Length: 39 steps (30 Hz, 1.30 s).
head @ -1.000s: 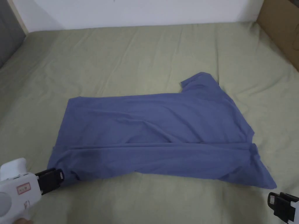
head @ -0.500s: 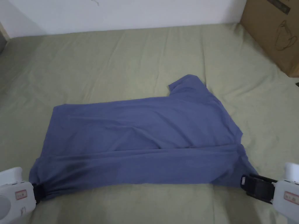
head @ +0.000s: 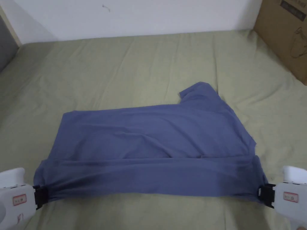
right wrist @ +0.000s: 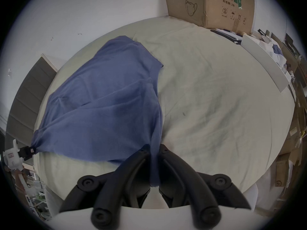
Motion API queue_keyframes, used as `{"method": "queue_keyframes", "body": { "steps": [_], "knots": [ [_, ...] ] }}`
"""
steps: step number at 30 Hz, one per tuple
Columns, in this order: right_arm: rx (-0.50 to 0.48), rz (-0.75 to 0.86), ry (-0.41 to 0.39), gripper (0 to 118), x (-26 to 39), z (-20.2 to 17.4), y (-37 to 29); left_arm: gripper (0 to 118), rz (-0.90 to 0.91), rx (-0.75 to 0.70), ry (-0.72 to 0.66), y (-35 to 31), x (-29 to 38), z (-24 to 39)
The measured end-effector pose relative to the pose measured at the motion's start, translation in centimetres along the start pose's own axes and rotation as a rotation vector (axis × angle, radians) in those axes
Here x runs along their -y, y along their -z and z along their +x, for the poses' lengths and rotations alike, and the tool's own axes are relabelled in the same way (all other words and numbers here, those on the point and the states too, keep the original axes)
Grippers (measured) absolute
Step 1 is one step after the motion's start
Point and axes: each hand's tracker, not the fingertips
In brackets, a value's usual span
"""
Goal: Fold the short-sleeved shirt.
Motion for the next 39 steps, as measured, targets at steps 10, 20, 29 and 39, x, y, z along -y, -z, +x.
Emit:
{"method": "queue_keyframes", "body": {
  "steps": [10,20,29,39],
  "knots": [
    [-0.056,-0.054,-0.029,7,3.1,3.5,-7.8,6,-0.078,-0.018,0.027,-3.1,5.1,-3.4],
    [-0.052,-0.060,-0.114,104,6.5,3.2,-7.4,101,-0.095,-0.039,0.008,-2.9,7.1,-4.2],
    [0.040,0.113,-0.120,11,-0.2,0.4,-11.1,0,0.163,0.008,-0.034,-6.3,1.2,-2.2],
    [-0.101,0.081,-0.122,15,-10.1,-2.1,-2.8,0,0.100,0.082,0.024,-1.1,-3.5,2.3]
  ]
}}
